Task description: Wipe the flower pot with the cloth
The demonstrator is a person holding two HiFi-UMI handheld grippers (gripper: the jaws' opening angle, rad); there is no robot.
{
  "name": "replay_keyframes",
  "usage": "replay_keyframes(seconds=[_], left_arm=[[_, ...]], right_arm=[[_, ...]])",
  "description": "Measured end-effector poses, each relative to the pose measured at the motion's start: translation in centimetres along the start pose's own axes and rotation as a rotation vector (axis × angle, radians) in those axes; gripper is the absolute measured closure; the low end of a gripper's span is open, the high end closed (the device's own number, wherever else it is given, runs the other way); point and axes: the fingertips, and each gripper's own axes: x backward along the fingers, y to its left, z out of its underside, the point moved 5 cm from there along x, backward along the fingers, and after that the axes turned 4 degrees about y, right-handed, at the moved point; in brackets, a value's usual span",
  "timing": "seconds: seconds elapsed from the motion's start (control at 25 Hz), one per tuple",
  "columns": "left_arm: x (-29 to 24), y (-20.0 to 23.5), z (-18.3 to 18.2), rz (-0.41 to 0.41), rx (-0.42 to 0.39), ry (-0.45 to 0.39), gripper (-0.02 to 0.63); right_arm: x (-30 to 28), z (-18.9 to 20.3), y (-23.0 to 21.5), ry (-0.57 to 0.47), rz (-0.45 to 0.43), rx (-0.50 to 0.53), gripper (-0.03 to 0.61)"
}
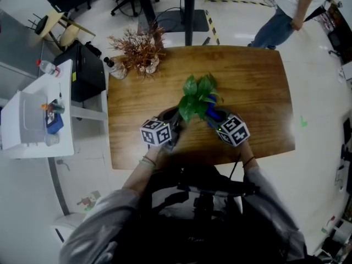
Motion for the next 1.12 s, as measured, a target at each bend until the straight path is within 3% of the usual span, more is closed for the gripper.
replay_keyframes(seconds=[0.24, 0.48, 0.88, 1.12], left_arm=[[0.1, 2.0, -2.4, -0.041, 0.018, -0.058, 0.607], [0.0, 2.5, -2.9, -0.05, 0.027, -0.065, 0.607], [0.5, 0.6, 1.1, -0.003, 0.06, -0.007, 0.607], [0.0, 0.4, 0.7, 0.011, 0.039, 0.015, 0.607]], right_arm=[[-2.6, 0.5, 3.1, 0.028, -0.064, -0.023, 0.522], [-3.4, 0.5, 3.9, 0.038, -0.074, -0.057, 0.522], [-0.2, -0.4, -1.5, -0.019, 0.045, -0.069, 0.522], [-0.6, -3.3, -2.5, -0.066, 0.02, -0.039, 0.522]])
